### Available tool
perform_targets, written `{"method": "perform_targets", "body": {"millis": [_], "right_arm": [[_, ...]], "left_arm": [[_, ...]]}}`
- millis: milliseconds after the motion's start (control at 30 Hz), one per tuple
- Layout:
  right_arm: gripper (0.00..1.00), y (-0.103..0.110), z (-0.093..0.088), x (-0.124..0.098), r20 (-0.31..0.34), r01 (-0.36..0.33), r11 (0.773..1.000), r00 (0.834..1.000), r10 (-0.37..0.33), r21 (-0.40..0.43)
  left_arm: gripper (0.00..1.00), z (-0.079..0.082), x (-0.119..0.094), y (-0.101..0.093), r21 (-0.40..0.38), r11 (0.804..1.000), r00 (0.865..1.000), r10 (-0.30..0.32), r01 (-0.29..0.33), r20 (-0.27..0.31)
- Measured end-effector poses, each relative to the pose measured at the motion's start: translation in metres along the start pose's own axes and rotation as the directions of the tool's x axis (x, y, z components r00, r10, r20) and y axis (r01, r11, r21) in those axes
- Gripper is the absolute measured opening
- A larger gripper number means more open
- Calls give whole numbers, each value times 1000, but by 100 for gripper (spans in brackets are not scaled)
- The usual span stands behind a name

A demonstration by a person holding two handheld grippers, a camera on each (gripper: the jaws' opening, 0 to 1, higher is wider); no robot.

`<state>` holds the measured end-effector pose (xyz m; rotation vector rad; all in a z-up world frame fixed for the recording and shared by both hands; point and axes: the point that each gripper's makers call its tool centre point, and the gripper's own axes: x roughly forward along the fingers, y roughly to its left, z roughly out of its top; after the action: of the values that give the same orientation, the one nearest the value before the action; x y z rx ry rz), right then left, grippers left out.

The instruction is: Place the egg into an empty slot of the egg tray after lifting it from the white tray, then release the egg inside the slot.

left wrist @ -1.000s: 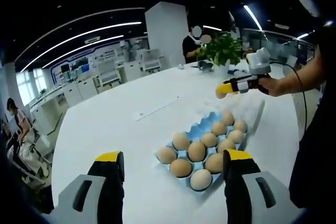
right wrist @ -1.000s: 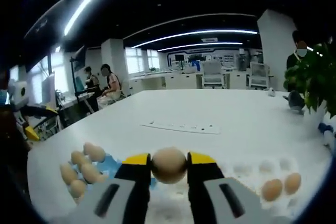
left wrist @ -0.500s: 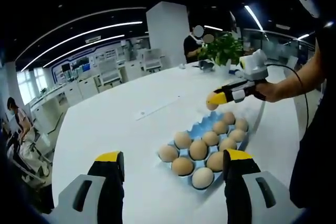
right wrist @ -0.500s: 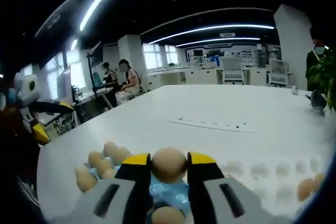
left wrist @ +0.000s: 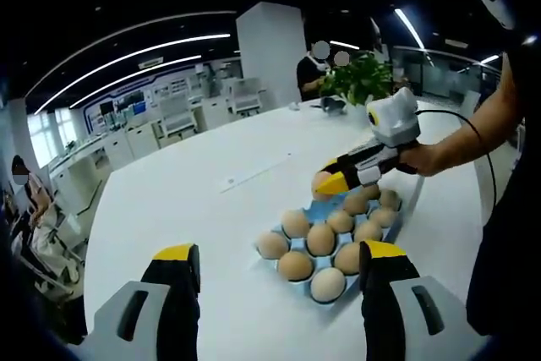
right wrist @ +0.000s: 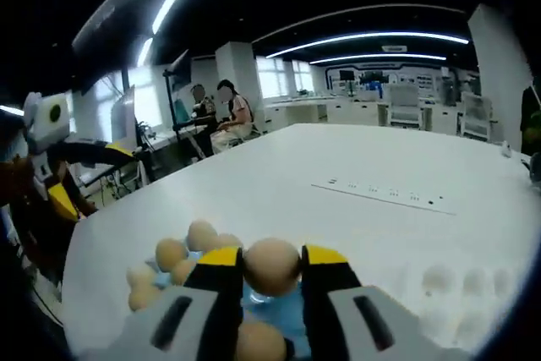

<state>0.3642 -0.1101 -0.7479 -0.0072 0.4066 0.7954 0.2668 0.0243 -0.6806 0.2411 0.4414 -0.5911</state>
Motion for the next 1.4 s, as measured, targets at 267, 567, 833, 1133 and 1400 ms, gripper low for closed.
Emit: {"method": "perform_targets", "body": {"millis": [267, 567, 833, 1133, 1400], "right_arm": [[27, 9, -11, 13, -36, -39, 999, 999, 39, -17], [27, 9, -22, 17, -72, -59, 996, 995, 64, 64], [27, 9, -24, 18, -102, -97, 993, 989, 104, 72], [27, 11, -24, 12, -98, -117, 989, 987, 125, 85], [27, 12, -12, -6, -26, -120, 988, 992, 123, 95]], "left_arm": [[77, -1, -1, 2, -2, 1000, 1000, 5, -5, -1], [77, -1, -1, 3, -2, 1000, 1000, 2, -2, -3], [76, 1, 2, 1, 2, 1000, 1000, -6, 6, 2], [76, 2, 3, -1, 4, 1000, 1000, -13, 13, 1], [77, 3, 4, -2, 8, 1000, 1000, -13, 13, -1]]}}
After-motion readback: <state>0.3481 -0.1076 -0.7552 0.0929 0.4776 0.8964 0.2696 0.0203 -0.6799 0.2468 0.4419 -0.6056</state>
